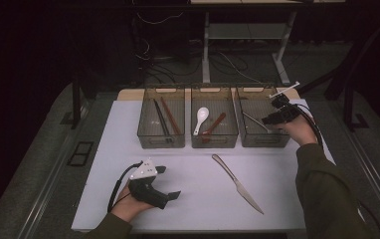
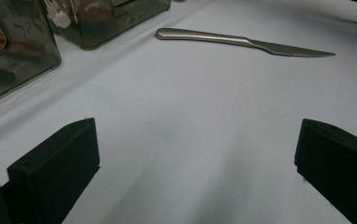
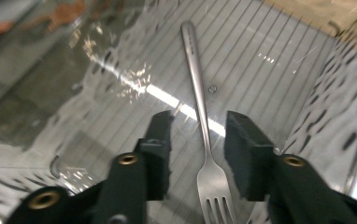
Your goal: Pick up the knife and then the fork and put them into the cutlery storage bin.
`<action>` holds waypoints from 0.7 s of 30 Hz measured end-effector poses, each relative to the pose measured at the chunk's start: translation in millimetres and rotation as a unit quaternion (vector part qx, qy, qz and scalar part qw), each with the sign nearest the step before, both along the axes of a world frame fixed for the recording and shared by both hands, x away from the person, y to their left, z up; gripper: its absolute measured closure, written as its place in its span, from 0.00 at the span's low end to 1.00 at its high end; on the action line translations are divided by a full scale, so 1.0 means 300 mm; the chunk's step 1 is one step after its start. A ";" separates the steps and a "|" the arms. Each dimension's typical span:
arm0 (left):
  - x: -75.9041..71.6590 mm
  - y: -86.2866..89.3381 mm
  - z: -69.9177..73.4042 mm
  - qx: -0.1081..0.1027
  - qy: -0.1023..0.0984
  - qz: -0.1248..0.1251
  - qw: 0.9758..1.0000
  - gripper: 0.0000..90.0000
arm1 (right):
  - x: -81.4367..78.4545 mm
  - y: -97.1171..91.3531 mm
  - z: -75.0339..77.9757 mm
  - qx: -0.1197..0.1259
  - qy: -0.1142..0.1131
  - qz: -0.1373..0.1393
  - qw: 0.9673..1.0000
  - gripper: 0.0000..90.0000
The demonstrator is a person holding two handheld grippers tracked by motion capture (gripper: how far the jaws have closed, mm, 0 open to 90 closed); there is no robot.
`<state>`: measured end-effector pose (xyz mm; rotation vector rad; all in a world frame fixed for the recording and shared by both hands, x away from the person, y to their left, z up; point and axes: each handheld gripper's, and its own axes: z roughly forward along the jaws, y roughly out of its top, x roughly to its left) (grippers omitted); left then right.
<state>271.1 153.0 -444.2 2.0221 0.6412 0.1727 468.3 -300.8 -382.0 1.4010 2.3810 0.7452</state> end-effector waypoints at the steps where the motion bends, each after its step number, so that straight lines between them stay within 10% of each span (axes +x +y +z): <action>1: -0.001 -0.001 -0.001 -0.002 -0.001 0.001 1.000 0.00 | -0.004 -0.007 0.005 0.011 -0.004 0.000 1.000 0.60; 10: 0.001 -0.002 -0.002 0.000 0.002 0.000 1.000 0.00 | -0.078 -0.039 0.076 0.078 -0.029 0.004 0.996 0.52; 21: -0.001 -0.001 -0.003 -0.001 0.001 -0.003 1.000 0.00 | -0.212 -0.009 0.134 0.102 -0.053 0.033 0.993 0.50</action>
